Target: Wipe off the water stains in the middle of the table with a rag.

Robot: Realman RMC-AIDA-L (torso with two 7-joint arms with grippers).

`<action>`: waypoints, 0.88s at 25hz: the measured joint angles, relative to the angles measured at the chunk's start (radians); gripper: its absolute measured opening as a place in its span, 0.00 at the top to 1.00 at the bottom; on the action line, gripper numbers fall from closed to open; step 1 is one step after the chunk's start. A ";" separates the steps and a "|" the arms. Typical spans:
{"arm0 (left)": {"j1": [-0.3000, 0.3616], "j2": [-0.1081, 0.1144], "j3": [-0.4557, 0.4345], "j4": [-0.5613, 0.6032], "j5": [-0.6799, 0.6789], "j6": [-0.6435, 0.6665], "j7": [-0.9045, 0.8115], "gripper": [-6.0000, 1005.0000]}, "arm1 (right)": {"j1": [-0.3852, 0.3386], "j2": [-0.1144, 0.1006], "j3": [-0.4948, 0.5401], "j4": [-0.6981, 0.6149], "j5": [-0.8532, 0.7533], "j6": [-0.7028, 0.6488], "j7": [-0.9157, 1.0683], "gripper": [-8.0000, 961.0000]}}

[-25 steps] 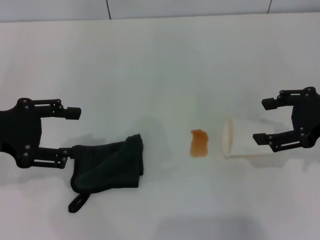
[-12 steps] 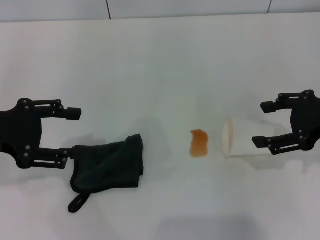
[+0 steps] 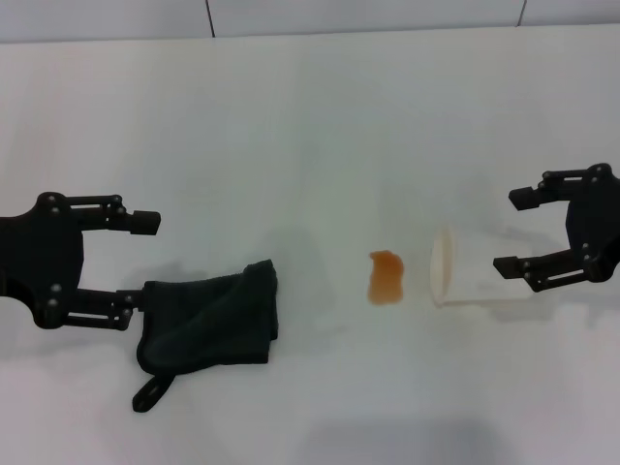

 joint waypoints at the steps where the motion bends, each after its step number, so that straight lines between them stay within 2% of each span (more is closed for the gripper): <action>1: 0.000 0.000 0.001 0.000 0.000 0.000 0.000 0.21 | 0.004 0.000 0.001 -0.016 -0.015 -0.004 0.013 0.13; 12: 0.000 0.000 0.005 -0.001 0.001 -0.002 0.000 0.21 | 0.064 0.001 -0.022 -0.105 -0.220 -0.061 0.140 0.13; 22: 0.000 0.000 0.005 -0.002 0.001 -0.005 0.001 0.21 | 0.152 0.004 -0.146 -0.198 -0.460 -0.120 0.264 0.14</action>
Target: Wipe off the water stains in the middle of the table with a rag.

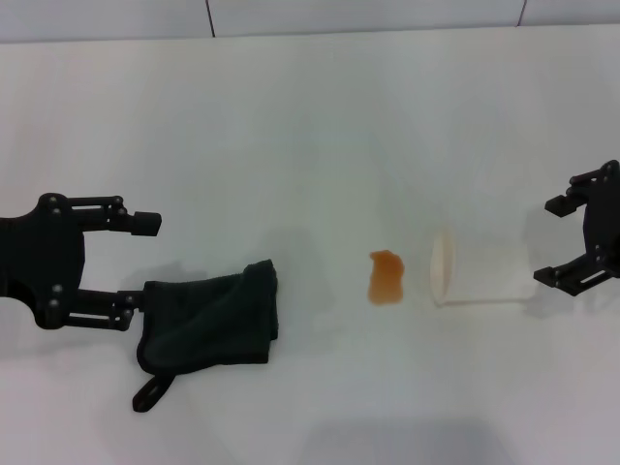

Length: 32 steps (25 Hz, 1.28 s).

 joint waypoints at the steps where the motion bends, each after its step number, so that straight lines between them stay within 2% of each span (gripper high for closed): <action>1: 0.000 0.000 0.000 0.000 0.000 0.000 0.000 0.21 | 0.012 0.000 -0.009 -0.001 -0.010 -0.005 0.007 0.14; 12: -0.002 0.000 0.000 -0.004 0.000 0.001 0.013 0.21 | 0.057 0.003 -0.097 0.035 -0.039 0.012 0.021 0.14; 32: 0.000 -0.003 0.000 -0.011 0.002 0.002 0.014 0.21 | 0.058 0.006 -0.203 0.089 -0.071 0.122 0.025 0.14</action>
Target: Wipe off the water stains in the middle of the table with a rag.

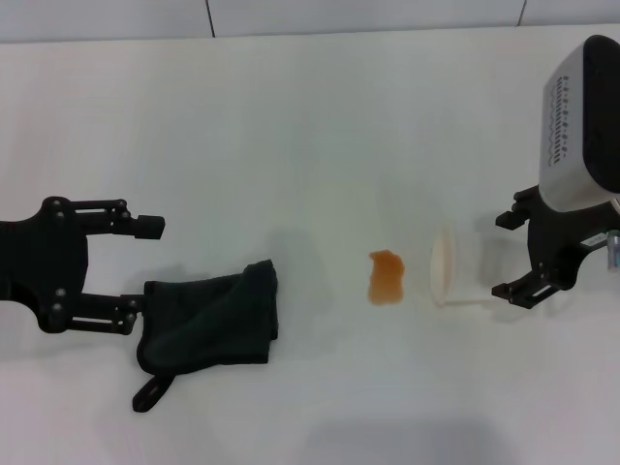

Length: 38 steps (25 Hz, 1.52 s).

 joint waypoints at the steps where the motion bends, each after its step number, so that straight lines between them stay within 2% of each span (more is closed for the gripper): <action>1: 0.000 0.000 0.000 0.000 0.000 0.000 0.000 0.21 | 0.001 0.000 -0.003 0.000 0.000 0.002 0.000 0.14; 20: 0.000 0.005 0.000 -0.011 0.002 -0.005 0.005 0.21 | 0.007 0.002 -0.040 0.091 -0.009 0.086 0.008 0.15; 38: -0.002 0.005 0.000 -0.012 0.001 -0.008 0.006 0.21 | 0.003 0.000 -0.040 0.125 -0.011 0.108 0.009 0.15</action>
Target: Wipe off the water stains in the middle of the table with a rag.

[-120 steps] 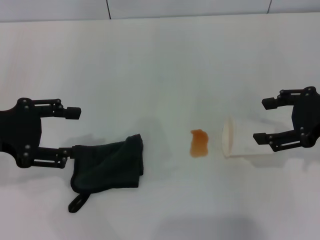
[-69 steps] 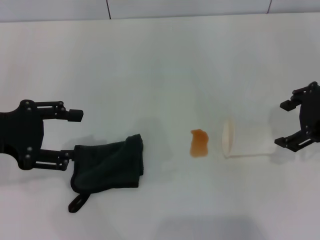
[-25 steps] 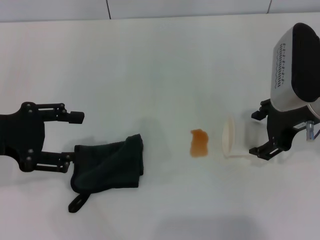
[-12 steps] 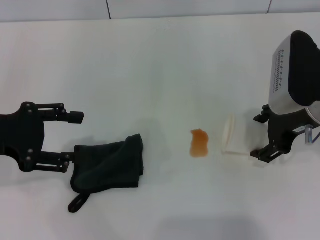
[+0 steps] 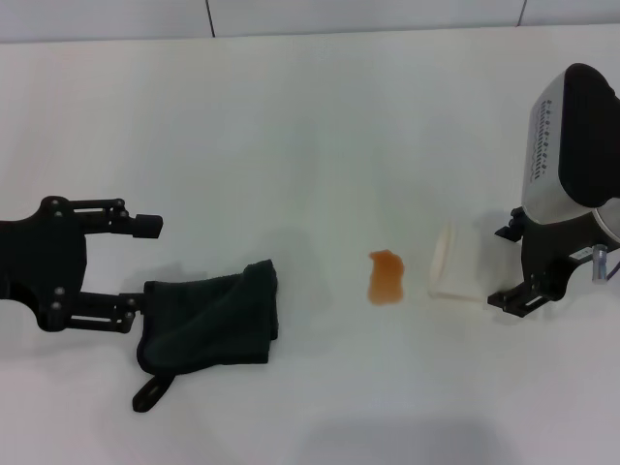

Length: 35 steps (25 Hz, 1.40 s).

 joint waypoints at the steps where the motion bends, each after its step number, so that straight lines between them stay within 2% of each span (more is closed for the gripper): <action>1: 0.000 0.000 0.000 0.000 0.000 0.000 0.000 0.21 | 0.000 0.000 0.000 0.000 0.000 0.000 0.000 0.15; 6: 0.000 0.000 0.000 0.000 0.000 -0.001 0.000 0.21 | 0.002 0.000 0.000 0.000 -0.001 0.000 0.000 0.15; 15: 0.004 0.000 0.000 -0.002 0.000 -0.001 0.000 0.21 | -0.005 0.001 0.005 -0.026 0.002 -0.001 0.003 0.28; 21: 0.006 -0.002 -0.001 -0.002 0.000 -0.002 0.000 0.21 | -0.048 0.000 0.071 -0.103 0.045 0.012 0.002 0.31; 29: 0.010 -0.006 -0.007 -0.010 0.000 -0.003 0.011 0.21 | -0.164 -0.004 0.296 -0.067 0.329 0.066 -0.177 0.31; 35: 0.012 -0.008 -0.009 -0.022 -0.005 -0.007 0.014 0.21 | -0.227 -0.007 0.359 0.067 0.499 0.122 -0.347 0.31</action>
